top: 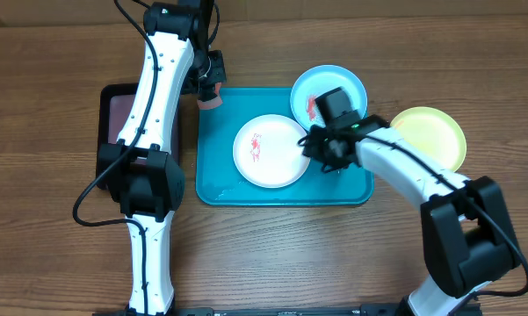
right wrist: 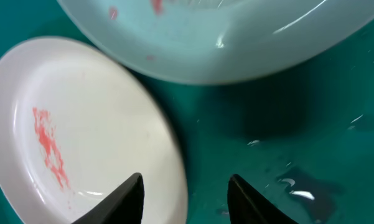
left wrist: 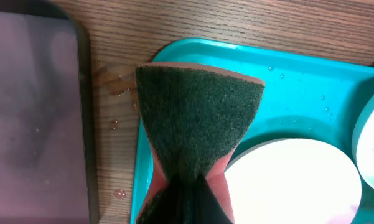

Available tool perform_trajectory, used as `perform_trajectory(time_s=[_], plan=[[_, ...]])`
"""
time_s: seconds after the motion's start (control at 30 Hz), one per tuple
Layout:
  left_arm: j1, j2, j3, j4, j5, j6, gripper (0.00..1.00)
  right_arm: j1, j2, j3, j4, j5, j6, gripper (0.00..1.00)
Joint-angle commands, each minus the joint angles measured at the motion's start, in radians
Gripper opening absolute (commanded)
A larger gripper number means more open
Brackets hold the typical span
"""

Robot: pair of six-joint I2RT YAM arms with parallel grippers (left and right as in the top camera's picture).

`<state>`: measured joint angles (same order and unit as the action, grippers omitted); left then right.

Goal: Clean dirty plates on tray and stack at the side
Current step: 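Lower the sponge in the left gripper onto the white plate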

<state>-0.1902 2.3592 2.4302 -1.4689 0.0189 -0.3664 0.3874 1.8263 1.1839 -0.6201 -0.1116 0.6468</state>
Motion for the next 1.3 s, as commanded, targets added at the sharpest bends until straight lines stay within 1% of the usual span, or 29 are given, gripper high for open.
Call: perform_trajectory(time_s=[0.0, 0.13, 0.23, 0.37, 0.4, 0.47, 0.57, 0.8, 0.9, 1.03, 1.17, 1.27], plan=[[-0.003, 0.003, 0.026, 0.005, -0.003, -0.015, 0.04, -0.019, 0.026, 0.022, 0.015, -0.077, -0.125, 0.41], [-0.003, 0.003, 0.026, 0.008, -0.003, -0.015, 0.04, -0.006, 0.068, 0.022, 0.058, -0.154, -0.15, 0.4], [-0.003, 0.003, 0.026, 0.007, -0.003, -0.015, 0.04, 0.016, 0.087, 0.022, 0.079, -0.155, -0.14, 0.4], [-0.003, 0.003, 0.026, 0.007, -0.003, -0.014, 0.04, 0.022, 0.109, 0.022, 0.085, -0.137, -0.073, 0.33], [-0.003, 0.003, 0.026, 0.007, -0.003, -0.014, 0.04, 0.022, 0.112, 0.022, 0.086, -0.137, -0.07, 0.3], [-0.003, 0.003, 0.026, 0.006, -0.003, -0.015, 0.04, 0.023, 0.112, 0.022, 0.086, -0.137, -0.068, 0.18], [-0.008, 0.003, 0.026, 0.0, -0.003, -0.01, 0.04, 0.031, 0.112, 0.022, 0.092, -0.137, -0.032, 0.04], [-0.034, 0.003, 0.026, -0.079, 0.008, 0.122, 0.04, 0.058, 0.112, 0.022, 0.122, -0.137, -0.017, 0.04], [-0.047, 0.003, 0.019, -0.108, 0.01, 0.136, 0.04, 0.058, 0.112, 0.022, 0.122, -0.137, -0.018, 0.04], [-0.076, 0.003, -0.018, -0.117, 0.035, 0.19, 0.04, 0.058, 0.112, 0.022, 0.118, -0.137, -0.018, 0.04], [-0.107, 0.003, -0.103, -0.104, 0.031, 0.194, 0.05, 0.058, 0.112, 0.022, 0.118, -0.137, -0.018, 0.04], [-0.127, 0.003, -0.208, -0.047, 0.031, 0.155, 0.04, 0.058, 0.112, 0.022, 0.118, -0.138, -0.018, 0.04]])
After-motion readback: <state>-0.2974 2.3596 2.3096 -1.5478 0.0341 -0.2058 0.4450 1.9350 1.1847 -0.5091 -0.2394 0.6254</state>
